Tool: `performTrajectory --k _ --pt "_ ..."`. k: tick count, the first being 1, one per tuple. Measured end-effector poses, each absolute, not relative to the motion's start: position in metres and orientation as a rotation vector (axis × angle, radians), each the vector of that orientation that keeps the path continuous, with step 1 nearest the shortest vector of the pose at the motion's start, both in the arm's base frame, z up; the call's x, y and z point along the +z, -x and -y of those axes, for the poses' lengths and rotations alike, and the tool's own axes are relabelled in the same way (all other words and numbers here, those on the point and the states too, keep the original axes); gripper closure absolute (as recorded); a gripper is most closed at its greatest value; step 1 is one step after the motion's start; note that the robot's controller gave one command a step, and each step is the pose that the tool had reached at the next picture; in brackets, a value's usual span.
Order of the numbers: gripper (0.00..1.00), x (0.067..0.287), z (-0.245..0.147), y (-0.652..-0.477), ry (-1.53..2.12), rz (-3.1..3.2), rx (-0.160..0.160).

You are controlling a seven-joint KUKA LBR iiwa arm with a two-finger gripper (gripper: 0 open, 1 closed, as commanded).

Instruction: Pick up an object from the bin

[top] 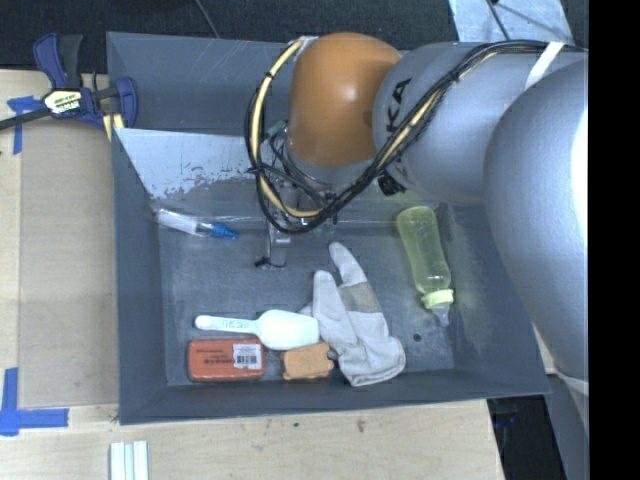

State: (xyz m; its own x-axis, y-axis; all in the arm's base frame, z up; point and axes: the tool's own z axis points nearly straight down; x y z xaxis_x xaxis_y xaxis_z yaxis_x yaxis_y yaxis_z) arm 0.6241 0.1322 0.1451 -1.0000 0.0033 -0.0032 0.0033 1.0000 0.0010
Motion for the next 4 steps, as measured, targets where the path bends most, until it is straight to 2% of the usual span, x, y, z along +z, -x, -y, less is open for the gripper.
performTrajectory --k 1,2,3,4 --pt "0.00 0.145 -0.132 -0.624 -0.005 -3.138 0.002" --pt "0.00 0.133 -0.133 -0.566 -0.058 -3.137 0.002" --pt "0.00 0.112 -0.109 -0.549 0.091 -3.142 0.001" --pt "0.00 0.101 -0.098 -0.557 0.000 -3.138 -0.002"
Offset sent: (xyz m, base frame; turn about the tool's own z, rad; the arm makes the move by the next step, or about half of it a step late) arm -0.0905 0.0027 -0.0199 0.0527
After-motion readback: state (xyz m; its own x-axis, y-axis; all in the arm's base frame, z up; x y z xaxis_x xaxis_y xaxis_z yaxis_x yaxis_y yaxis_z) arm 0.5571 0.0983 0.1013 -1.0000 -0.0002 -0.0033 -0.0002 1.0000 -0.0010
